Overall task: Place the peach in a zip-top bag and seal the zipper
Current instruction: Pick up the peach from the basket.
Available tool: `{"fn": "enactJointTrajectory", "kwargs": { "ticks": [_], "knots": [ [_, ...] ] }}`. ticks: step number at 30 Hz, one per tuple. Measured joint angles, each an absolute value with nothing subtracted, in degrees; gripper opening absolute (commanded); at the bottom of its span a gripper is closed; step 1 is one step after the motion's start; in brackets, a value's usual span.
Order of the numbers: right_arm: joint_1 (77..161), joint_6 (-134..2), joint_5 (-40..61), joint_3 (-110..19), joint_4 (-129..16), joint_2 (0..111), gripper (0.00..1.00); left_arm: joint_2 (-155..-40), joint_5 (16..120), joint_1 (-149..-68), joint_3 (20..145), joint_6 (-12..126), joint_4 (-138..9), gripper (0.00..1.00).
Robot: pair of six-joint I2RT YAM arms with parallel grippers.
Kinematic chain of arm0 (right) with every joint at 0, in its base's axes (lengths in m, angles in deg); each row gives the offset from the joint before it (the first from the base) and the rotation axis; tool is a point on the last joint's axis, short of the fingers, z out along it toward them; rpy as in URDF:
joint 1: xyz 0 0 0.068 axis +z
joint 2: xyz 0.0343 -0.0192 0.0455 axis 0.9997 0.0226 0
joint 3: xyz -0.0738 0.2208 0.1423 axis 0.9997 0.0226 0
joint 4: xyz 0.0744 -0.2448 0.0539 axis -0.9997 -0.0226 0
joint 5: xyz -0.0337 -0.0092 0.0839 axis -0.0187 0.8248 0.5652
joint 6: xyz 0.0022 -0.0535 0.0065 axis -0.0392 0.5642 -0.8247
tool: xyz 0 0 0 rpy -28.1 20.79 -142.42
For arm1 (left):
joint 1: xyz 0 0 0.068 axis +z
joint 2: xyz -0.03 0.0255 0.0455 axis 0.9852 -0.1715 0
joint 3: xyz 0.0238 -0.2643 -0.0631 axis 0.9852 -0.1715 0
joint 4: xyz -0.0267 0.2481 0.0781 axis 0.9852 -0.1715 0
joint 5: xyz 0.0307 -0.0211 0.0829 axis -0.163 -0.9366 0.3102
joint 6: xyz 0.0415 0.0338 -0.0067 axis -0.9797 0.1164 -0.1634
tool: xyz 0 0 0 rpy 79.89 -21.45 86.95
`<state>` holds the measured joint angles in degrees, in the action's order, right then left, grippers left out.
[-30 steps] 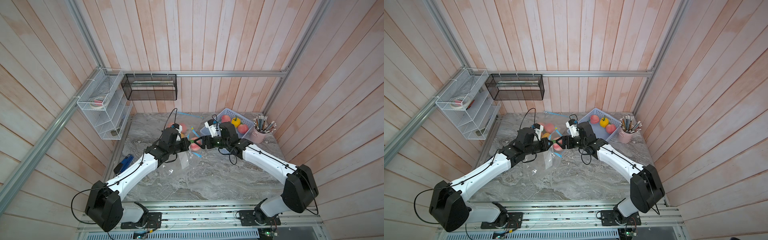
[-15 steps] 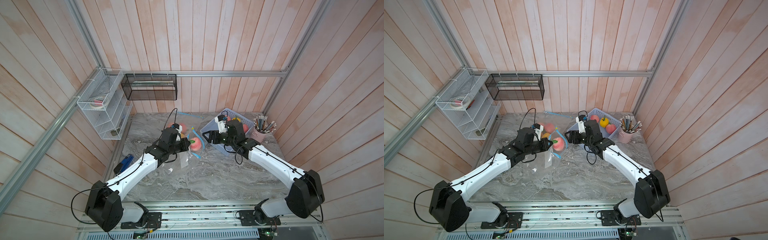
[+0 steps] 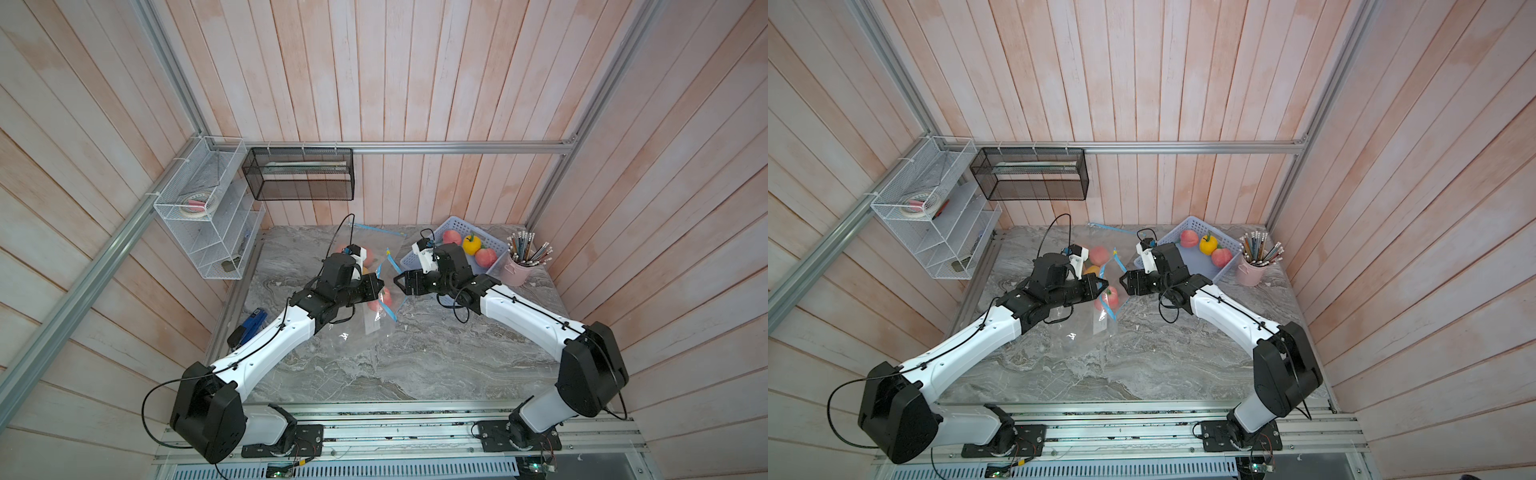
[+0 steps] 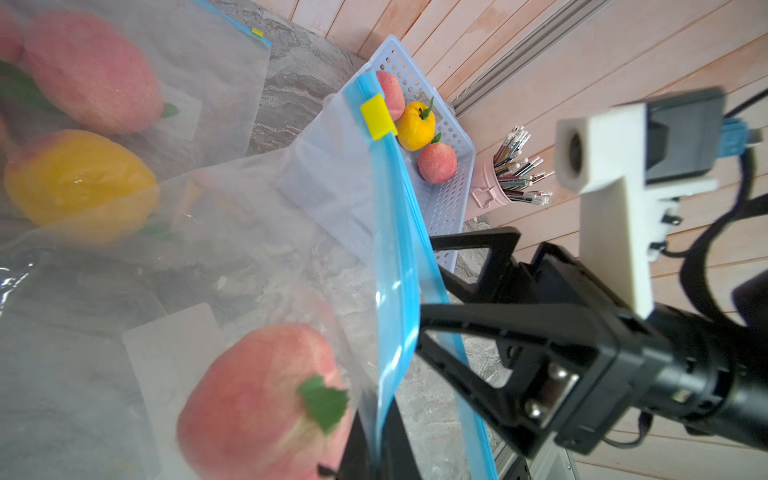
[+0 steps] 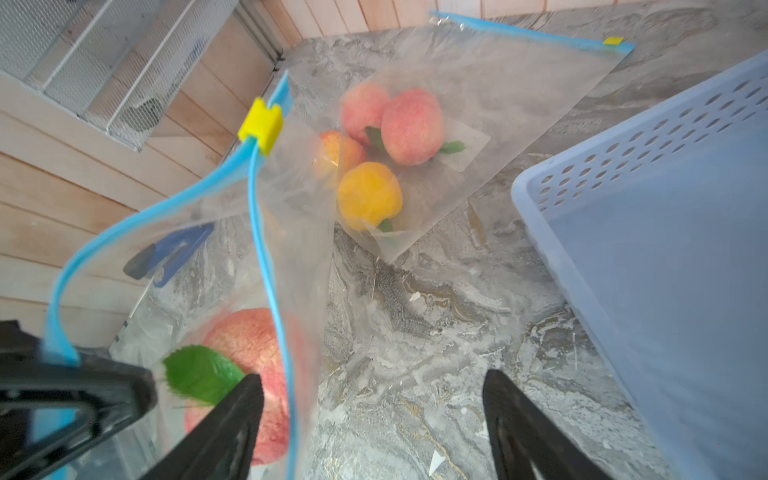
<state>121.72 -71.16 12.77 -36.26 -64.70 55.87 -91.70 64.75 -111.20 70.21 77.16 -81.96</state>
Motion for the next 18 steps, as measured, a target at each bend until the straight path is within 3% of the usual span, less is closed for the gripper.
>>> {"fn": "enactJointTrajectory", "kwargs": {
  "ticks": [8,18],
  "knots": [
    [108.9,-72.8,6.1,-36.6,-61.3,53.4,0.83,-90.8,66.9,-110.4,70.2,77.2,-83.6,0.00],
    [96.8,-71.3,-2.7,-50.0,-64.2,74.2,0.81,-90.7,66.8,-110.4,70.2,77.2,-84.4,0.00]
  ]
}}
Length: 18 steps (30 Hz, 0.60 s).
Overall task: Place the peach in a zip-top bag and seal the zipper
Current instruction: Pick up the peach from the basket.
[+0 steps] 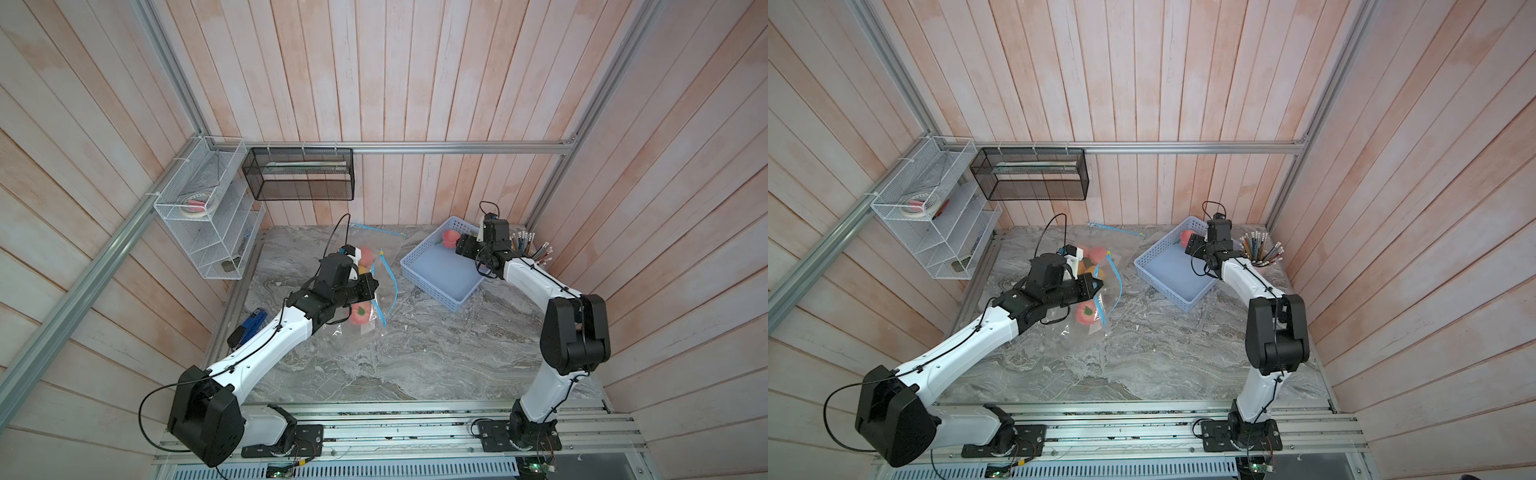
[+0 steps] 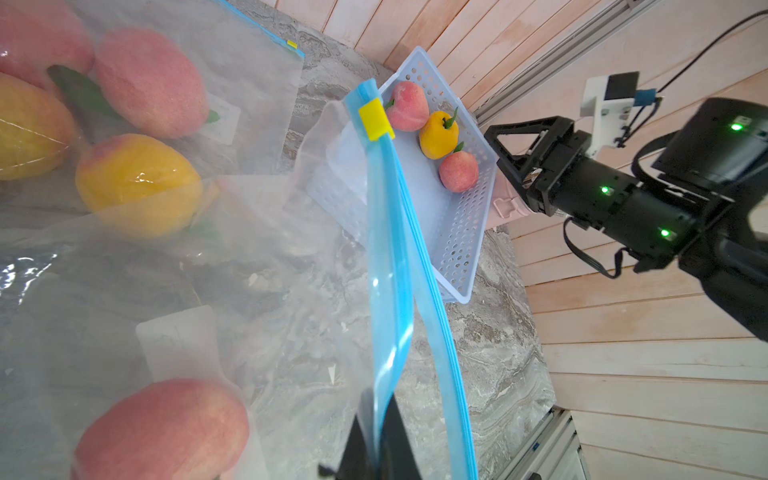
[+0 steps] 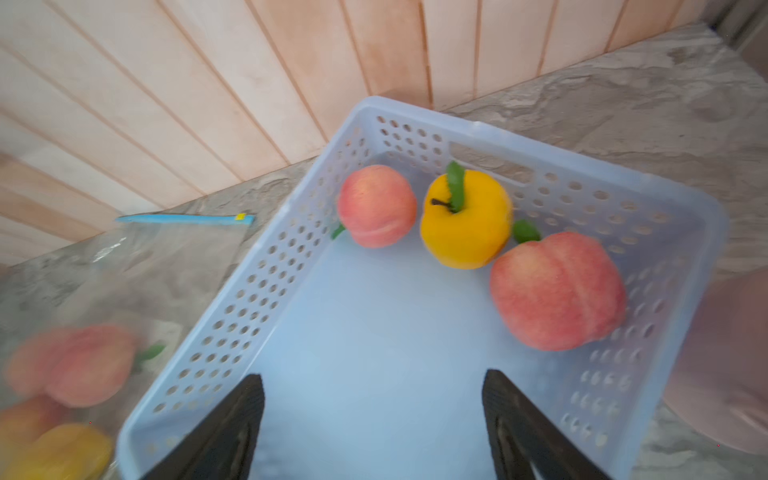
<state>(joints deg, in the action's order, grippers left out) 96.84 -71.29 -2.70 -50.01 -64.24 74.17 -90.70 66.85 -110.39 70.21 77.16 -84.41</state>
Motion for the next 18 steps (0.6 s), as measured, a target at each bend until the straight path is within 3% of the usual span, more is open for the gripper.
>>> {"fn": "enactJointTrajectory", "kwargs": {
  "ticks": [18],
  "knots": [
    [92.6,-62.8,-14.7,-70.2,-77.1,93.1,0.81,-91.9,66.1,-110.4,70.2,77.2,-84.4,0.00]
  ]
}}
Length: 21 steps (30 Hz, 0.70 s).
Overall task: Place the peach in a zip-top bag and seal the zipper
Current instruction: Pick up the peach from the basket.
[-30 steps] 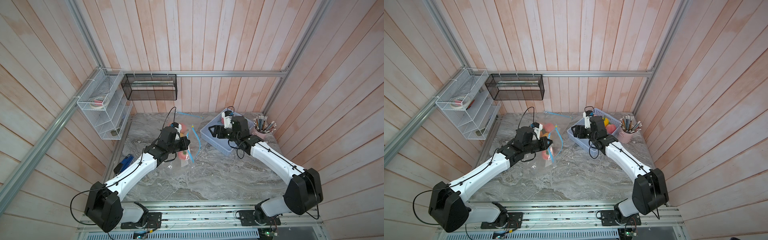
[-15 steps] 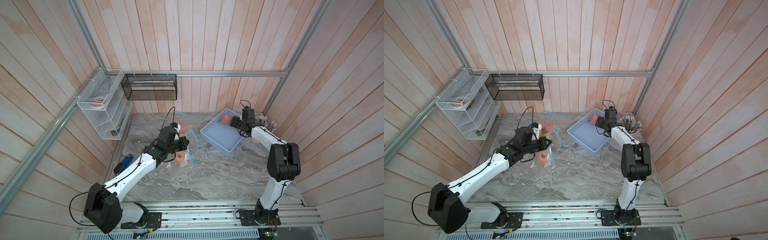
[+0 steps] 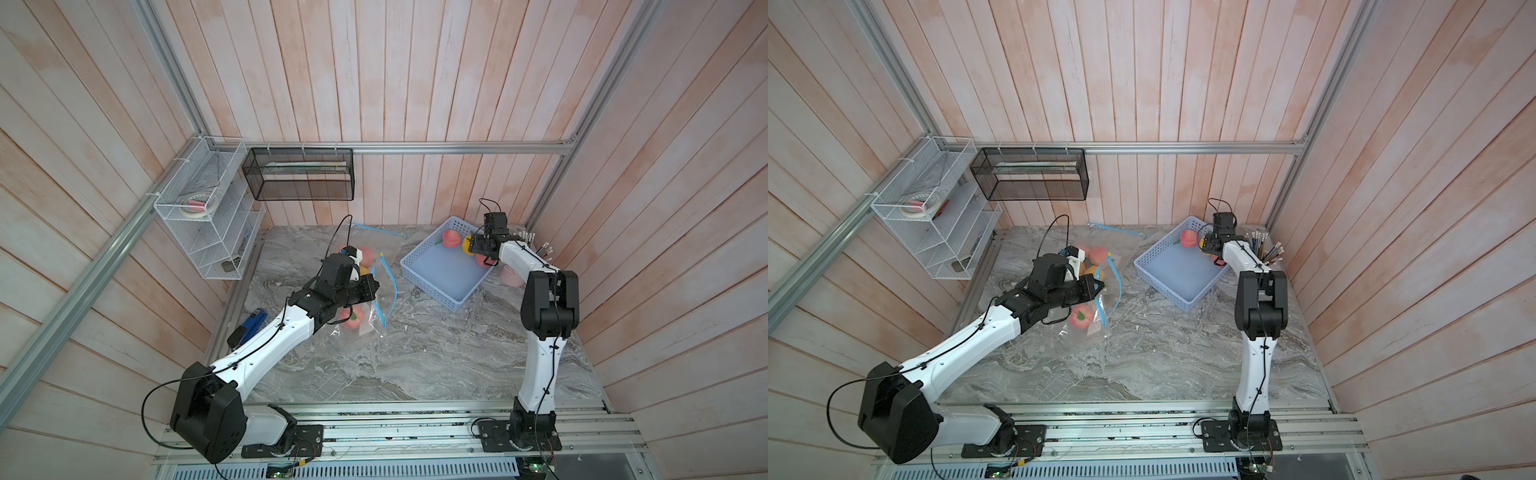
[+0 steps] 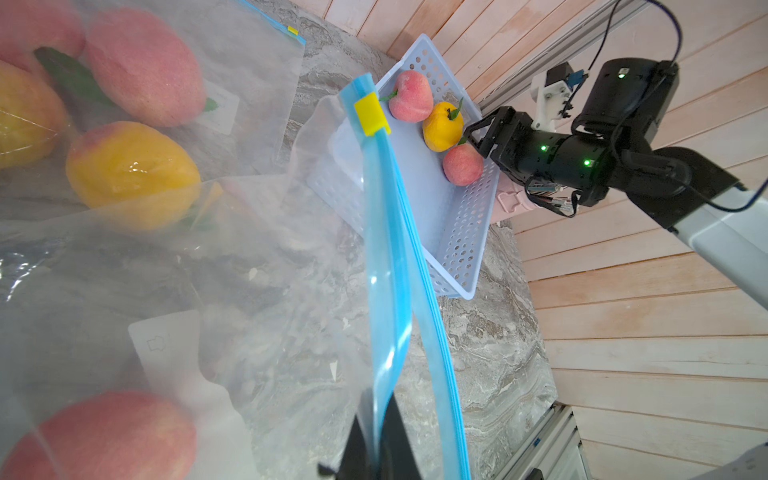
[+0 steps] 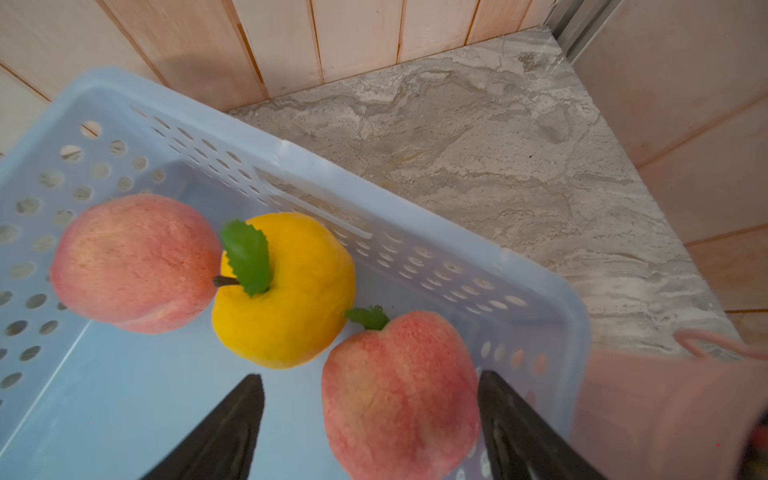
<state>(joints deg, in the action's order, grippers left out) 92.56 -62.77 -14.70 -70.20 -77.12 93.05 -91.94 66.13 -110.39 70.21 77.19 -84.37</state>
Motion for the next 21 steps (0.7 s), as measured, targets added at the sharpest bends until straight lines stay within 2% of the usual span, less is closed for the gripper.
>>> {"fn": "enactJointTrajectory", "kwargs": {
  "ticks": [8,13,16,21],
  "knots": [
    [92.7,-59.7,-18.4,-74.4,-80.6,97.1,0.80,-92.1,65.6,-110.4,70.2,77.2,-84.3,0.00],
    [92.7,-58.1,-18.4,-77.5,-82.0,100.0,0.71,-92.1,65.6,-110.4,70.2,77.2,-84.4,0.00],
    [92.7,-57.7,-17.4,-79.9,-83.7,101.2,0.61,-92.1,65.6,-110.4,70.2,77.2,-84.4,0.00],
    [92.7,-57.4,-14.3,-80.3,-84.8,101.0,0.58,-92.2,65.5,-110.4,70.2,77.2,-84.4,0.00]
  ]
}}
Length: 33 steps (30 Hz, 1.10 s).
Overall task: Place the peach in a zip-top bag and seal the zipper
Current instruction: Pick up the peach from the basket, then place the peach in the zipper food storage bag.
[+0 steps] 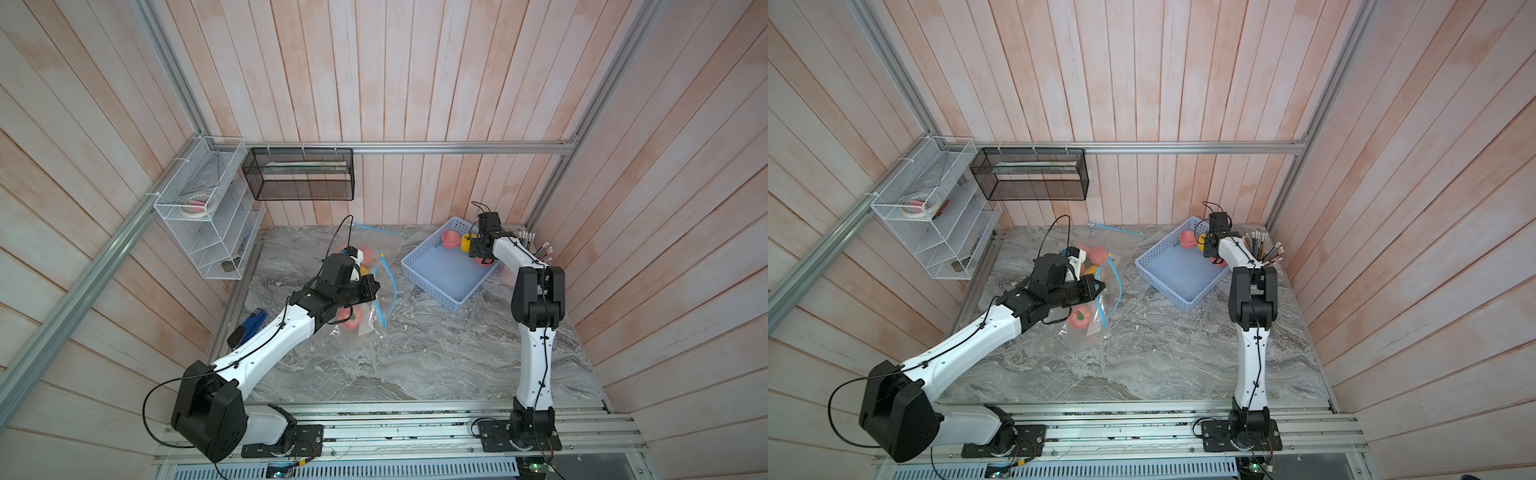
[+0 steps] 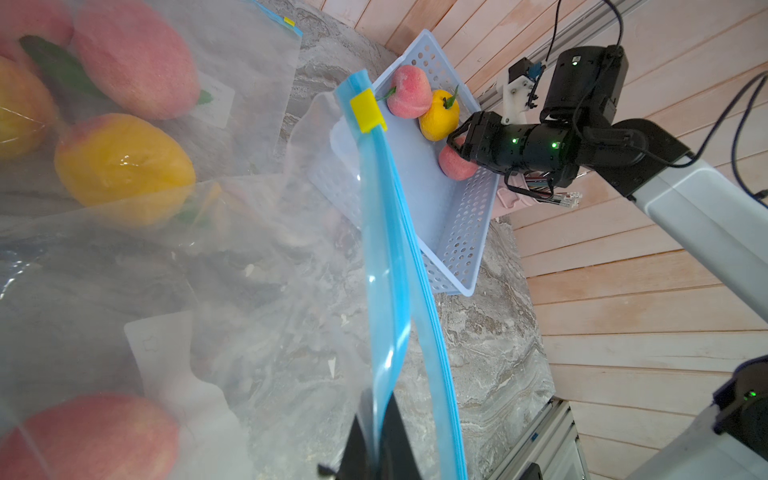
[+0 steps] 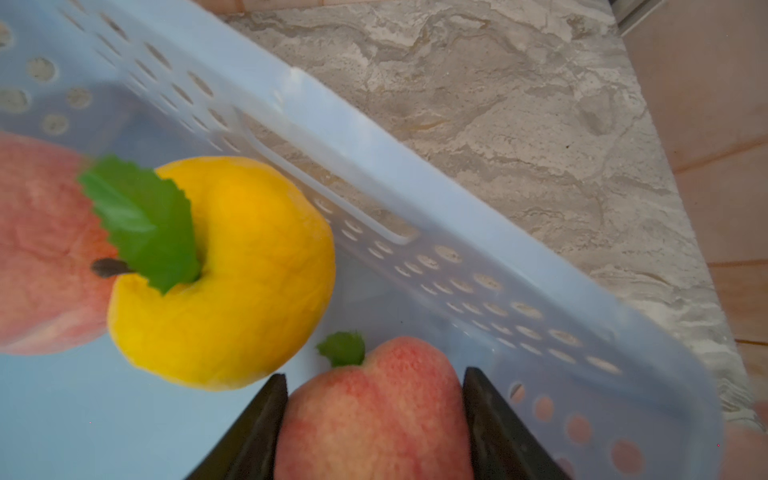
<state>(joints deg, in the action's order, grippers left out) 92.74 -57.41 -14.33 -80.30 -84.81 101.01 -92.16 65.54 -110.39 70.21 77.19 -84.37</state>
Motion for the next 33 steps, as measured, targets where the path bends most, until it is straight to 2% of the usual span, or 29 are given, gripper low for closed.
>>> {"fn": "enactJointTrajectory", "kwargs": {
  "ticks": [5,11,16,21,33],
  "knots": [
    [92.7,-58.2,-7.7,-78.3,-85.3,96.8,0.57,-92.4,65.4,-110.4,70.2,77.2,-84.3,0.00],
    [92.8,-60.6,0.8,-73.9,-83.2,83.4,0.57,-93.0,64.8,-110.4,70.2,77.2,-84.3,0.00],
    [93.0,-63.1,7.6,-67.5,-78.4,71.9,0.56,-93.7,63.4,-110.4,70.2,77.2,-83.5,0.00],
    [94.3,-66.2,13.6,-58.3,-74.3,65.1,0.56,-94.3,62.1,-110.4,70.2,77.4,-83.0,0.00],
    [105.9,-76.8,25.7,-41.2,-62.9,53.5,0.55,-96.0,60.5,-111.2,70.2,78.1,-81.5,0.00]
  ]
}}
